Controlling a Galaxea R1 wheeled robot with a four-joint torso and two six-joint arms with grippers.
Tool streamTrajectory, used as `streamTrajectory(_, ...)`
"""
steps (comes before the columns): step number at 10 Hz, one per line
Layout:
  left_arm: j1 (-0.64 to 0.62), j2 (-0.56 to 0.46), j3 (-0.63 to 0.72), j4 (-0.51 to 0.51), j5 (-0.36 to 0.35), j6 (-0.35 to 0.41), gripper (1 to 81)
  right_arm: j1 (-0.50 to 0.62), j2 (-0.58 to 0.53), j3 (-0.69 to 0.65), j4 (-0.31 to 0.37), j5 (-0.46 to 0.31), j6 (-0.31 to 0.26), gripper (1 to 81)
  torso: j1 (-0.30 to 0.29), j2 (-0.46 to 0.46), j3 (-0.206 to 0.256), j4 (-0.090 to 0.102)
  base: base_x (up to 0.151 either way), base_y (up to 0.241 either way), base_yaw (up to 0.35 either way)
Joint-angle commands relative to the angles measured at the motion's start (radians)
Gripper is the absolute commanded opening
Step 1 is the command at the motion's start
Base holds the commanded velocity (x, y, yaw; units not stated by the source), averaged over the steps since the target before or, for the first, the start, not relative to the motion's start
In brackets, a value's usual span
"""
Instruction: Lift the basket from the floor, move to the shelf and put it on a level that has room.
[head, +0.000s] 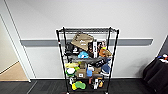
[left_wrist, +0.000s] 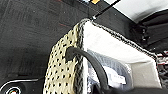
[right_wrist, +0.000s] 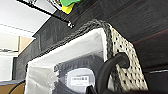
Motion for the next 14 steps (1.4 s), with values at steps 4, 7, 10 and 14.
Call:
streamTrajectory(4,-0.070,-0.026,0.063,-0.005,-0.081,-0.005,1.0,0.107,-0.008,0.020,-0.018,-0.029,-0.008,1.0,0.000,0.000,0.000,0.000,0.000,0.000,0.000)
streamTrajectory(7,-0.068,-0.029,0.063,-0.005,-0.078,-0.005,1.0,0.106,-0.003,0.020,-0.018,-0.029,-0.008,1.0,0.000,0.000,0.000,0.000,0.000,0.000,0.000)
streamTrajectory(10,-0.068,-0.029,0.063,-0.002,-0.078,-0.005,1.0,0.097,-0.003,0.011,-0.016,-0.029,-0.008,1.0,0.000,0.000,0.000,0.000,0.000,0.000,0.000)
streamTrajectory(14,-0.068,-0.030,0.063,-0.002,-0.078,-0.005,1.0,0.092,0.000,0.006,-0.016,-0.029,-0.008,1.0,0.000,0.000,0.000,0.000,0.018,0.000,0.000)
